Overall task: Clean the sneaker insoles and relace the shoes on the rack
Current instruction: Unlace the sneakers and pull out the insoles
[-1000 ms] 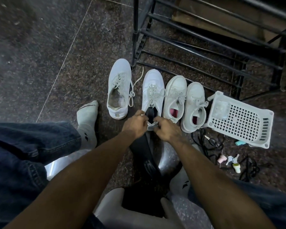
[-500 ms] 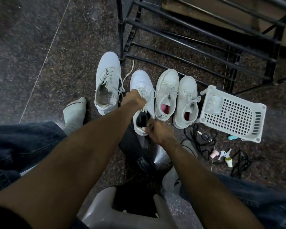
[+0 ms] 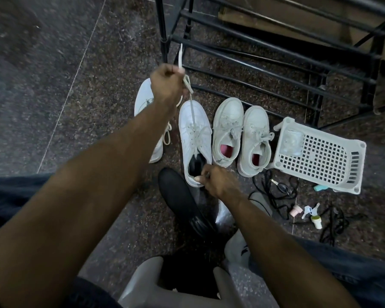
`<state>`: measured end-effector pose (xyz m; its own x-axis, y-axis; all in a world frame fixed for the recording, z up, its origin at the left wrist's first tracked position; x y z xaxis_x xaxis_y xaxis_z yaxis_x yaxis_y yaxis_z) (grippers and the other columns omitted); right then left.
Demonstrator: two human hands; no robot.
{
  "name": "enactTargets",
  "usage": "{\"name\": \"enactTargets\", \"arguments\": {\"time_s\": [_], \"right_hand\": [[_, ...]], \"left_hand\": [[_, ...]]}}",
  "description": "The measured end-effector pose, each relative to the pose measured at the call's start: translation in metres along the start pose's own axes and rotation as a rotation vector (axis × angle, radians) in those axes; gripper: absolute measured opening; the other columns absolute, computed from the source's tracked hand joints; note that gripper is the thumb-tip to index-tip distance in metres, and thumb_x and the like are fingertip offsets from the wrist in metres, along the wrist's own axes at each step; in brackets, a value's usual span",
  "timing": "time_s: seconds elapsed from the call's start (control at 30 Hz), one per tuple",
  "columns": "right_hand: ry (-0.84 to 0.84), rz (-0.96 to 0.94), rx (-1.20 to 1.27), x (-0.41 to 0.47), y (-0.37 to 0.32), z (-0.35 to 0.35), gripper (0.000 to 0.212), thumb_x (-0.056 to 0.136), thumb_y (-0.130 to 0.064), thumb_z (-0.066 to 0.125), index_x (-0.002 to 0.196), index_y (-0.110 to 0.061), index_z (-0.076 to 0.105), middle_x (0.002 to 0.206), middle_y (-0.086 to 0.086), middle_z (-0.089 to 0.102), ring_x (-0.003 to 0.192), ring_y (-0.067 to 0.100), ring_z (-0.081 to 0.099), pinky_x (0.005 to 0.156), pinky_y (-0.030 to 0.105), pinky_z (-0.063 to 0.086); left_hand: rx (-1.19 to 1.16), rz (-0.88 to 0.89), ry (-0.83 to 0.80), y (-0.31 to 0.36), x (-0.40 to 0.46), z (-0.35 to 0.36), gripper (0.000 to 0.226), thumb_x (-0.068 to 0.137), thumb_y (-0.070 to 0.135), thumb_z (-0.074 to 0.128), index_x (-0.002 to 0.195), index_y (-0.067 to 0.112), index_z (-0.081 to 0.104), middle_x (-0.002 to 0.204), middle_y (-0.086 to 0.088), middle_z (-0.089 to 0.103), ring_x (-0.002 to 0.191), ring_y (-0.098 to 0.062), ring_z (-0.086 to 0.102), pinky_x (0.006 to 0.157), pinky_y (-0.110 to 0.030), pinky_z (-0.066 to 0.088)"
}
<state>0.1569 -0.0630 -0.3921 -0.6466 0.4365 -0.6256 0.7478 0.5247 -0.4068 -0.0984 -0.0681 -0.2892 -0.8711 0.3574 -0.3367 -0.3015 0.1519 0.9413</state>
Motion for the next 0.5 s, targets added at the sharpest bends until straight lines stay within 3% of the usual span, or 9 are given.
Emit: {"name": "enactTargets", "arguments": {"time_s": [0.13,0.2,0.27,0.3,0.37,0.43,0.5], "right_hand": [[-0.074,-0.012,-0.01,0.007,-0.001,0.0,0.026,0.085,-0.052,0.063,0.08,-0.027,0.059,0.093,-0.001,0.068,0.09,0.022,0.064,0.078,0.035,0.05],[-0.082,-0.027,-0.037,0.01,-0.003,-0.008,0.023,0.084,-0.053,0.064,0.083,-0.03,0.065,0.096,-0.001,0.07,0.091,0.022,0.065,0.08,0.036,0.051],[0.047,-0.033,-0.034,0.014,-0.005,-0.031,0.016,0.089,-0.044,0.061,0.091,-0.03,0.067,0.096,-0.001,0.07,0.09,0.024,0.065,0.078,0.034,0.051],[0.149,-0.021,-0.005,0.015,-0.005,-0.046,0.011,0.091,-0.037,0.058,0.095,-0.03,0.066,0.096,-0.001,0.071,0.09,0.025,0.066,0.076,0.033,0.051],[0.265,-0.002,0.056,0.021,-0.008,-0.066,0.013,0.091,-0.03,0.056,0.104,-0.03,0.061,0.099,-0.001,0.07,0.092,0.025,0.065,0.075,0.032,0.051],[0.192,-0.018,0.066,0.032,-0.018,-0.063,0.022,0.092,-0.028,0.056,0.114,-0.032,0.058,0.105,-0.001,0.069,0.097,0.025,0.063,0.079,0.033,0.05],[0.119,-0.027,0.054,0.043,-0.025,-0.053,0.027,0.091,-0.025,0.055,0.117,-0.034,0.057,0.107,0.002,0.069,0.099,0.027,0.063,0.083,0.035,0.051]], "left_hand": [[0.08,0.039,-0.09,0.0,0.005,0.003,0.012,0.092,0.006,0.062,0.081,0.005,0.056,0.069,-0.008,0.058,0.049,-0.015,0.058,0.045,-0.026,0.048],[0.197,-0.001,-0.151,-0.03,-0.003,0.005,0.01,0.093,0.014,0.061,0.087,0.006,0.061,0.075,-0.005,0.061,0.062,-0.014,0.058,0.057,-0.03,0.05],[0.184,-0.091,-0.158,-0.071,-0.014,0.0,0.017,0.095,0.012,0.054,0.085,0.01,0.068,0.078,-0.003,0.064,0.071,-0.012,0.058,0.066,-0.027,0.052],[0.218,-0.141,-0.175,-0.093,-0.024,-0.001,0.02,0.095,0.009,0.052,0.083,0.011,0.069,0.08,-0.001,0.064,0.073,-0.01,0.058,0.064,-0.017,0.049],[0.523,-0.166,-0.246,-0.127,-0.052,-0.002,0.011,0.09,0.011,0.06,0.098,0.011,0.066,0.09,0.0,0.062,0.084,-0.013,0.06,0.068,-0.015,0.048],[0.688,-0.194,-0.315,-0.153,-0.078,-0.002,0.023,0.084,0.017,0.065,0.107,0.015,0.063,0.092,-0.002,0.063,0.089,-0.017,0.062,0.079,-0.027,0.051],[0.727,-0.151,-0.303,-0.154,-0.086,-0.004,0.02,0.083,0.02,0.066,0.103,0.019,0.064,0.088,0.001,0.065,0.084,-0.016,0.063,0.077,-0.026,0.05]]}}
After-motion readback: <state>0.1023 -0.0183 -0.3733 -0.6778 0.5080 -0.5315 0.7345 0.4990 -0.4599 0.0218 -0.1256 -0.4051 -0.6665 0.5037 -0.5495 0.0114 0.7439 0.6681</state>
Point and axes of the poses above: each hand's wrist, its own x-axis towards the middle knuckle, its own z-axis out of the palm, y = z × x, the point moved 10 cm from there along x, towards the middle knuckle
